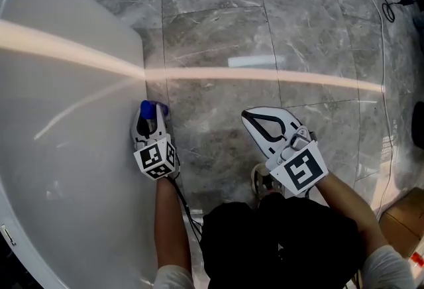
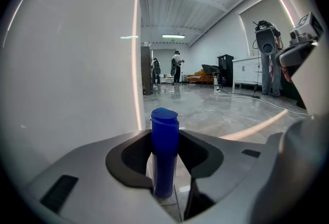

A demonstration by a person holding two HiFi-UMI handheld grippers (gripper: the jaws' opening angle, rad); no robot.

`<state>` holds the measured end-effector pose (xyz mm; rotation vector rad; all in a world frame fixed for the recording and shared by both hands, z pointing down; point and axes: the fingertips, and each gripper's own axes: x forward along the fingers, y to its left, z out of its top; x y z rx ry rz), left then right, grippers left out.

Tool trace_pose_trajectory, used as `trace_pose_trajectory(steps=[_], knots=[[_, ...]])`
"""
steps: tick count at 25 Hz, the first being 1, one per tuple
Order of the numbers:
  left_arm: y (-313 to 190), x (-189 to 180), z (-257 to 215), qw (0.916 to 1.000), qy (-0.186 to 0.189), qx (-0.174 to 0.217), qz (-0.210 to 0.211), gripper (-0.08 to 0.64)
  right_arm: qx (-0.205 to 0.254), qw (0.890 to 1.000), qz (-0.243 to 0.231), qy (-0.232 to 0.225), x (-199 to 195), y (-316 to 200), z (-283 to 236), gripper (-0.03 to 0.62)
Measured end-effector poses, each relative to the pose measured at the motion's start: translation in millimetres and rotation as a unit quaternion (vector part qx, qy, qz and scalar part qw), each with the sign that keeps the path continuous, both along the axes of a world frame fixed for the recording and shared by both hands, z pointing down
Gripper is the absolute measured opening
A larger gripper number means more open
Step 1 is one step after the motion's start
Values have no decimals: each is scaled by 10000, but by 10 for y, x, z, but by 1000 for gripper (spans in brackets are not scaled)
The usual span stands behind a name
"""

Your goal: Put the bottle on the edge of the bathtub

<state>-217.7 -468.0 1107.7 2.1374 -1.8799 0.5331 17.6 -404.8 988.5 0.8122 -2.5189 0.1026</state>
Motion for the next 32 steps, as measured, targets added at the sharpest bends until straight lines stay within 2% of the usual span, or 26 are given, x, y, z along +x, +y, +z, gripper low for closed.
trace_pose_trajectory(steps=[6, 14, 26, 32], knots=[[26, -4, 11, 9999, 69, 42, -68, 161, -24, 10000, -90, -33, -100, 28, 15, 5], [72, -24, 14, 9985, 198, -106, -500, 161, -29, 9999, -123, -91, -156, 25, -19, 5], [131, 22, -35, 9966, 636, -348, -380, 173, 67, 9999, -152, 18, -124, -1, -43, 5], [204, 43, -199, 9975, 566, -262, -333, 206, 159, 9995, -230, 125, -106, 0, -108, 5]])
